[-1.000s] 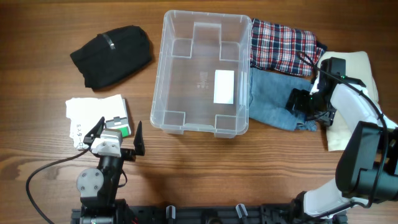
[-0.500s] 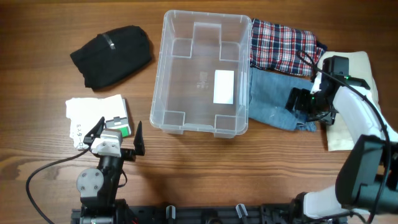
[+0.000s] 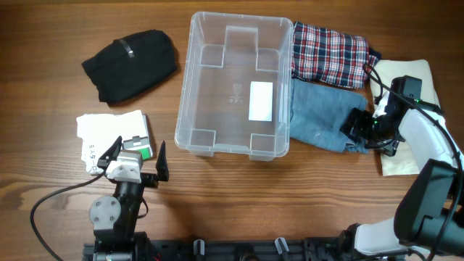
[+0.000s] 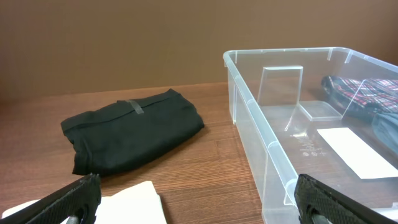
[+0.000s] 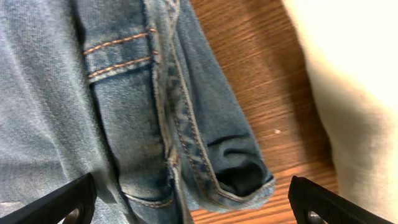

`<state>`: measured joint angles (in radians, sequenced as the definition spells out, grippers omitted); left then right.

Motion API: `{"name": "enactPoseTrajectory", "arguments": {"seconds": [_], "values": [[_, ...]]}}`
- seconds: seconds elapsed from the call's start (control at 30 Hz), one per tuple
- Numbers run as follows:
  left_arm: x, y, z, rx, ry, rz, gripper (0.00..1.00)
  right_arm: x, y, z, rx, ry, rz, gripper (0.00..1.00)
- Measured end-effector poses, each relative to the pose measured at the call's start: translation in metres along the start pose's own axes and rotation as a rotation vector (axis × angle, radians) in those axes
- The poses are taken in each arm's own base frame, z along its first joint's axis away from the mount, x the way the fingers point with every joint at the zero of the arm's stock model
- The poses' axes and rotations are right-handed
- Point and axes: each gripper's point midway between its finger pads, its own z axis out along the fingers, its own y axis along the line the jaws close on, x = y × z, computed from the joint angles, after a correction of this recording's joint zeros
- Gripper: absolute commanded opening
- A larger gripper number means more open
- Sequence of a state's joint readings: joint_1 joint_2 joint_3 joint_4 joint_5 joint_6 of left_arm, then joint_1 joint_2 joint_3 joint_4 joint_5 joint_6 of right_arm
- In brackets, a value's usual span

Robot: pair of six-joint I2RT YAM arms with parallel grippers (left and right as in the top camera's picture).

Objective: Pack container
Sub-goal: 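Lower the right gripper and pinch the jeans' edge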

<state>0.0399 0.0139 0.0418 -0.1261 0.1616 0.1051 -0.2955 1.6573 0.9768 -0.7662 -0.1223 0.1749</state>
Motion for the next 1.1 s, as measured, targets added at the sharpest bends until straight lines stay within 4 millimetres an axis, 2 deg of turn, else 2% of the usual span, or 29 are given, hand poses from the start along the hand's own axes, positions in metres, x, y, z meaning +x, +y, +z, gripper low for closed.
{"name": "enactPoseTrajectory", "arguments": {"seconds": [0.13,0.37,1.1], "values": [[0.0,0.0,0.0,0.0,0.0,0.0,1.0,0.001,0.004,0.001,-0.027,0.004,-0.004,1.0],[0.0,0.0,0.0,0.0,0.0,0.0,1.0,0.011,-0.002,0.013,-0.006,0.008,0.041,1.0],[0.0,0.0,0.0,0.0,0.0,0.0,1.0,0.011,0.001,0.015,-0.022,-0.007,0.114,1.0]]}}
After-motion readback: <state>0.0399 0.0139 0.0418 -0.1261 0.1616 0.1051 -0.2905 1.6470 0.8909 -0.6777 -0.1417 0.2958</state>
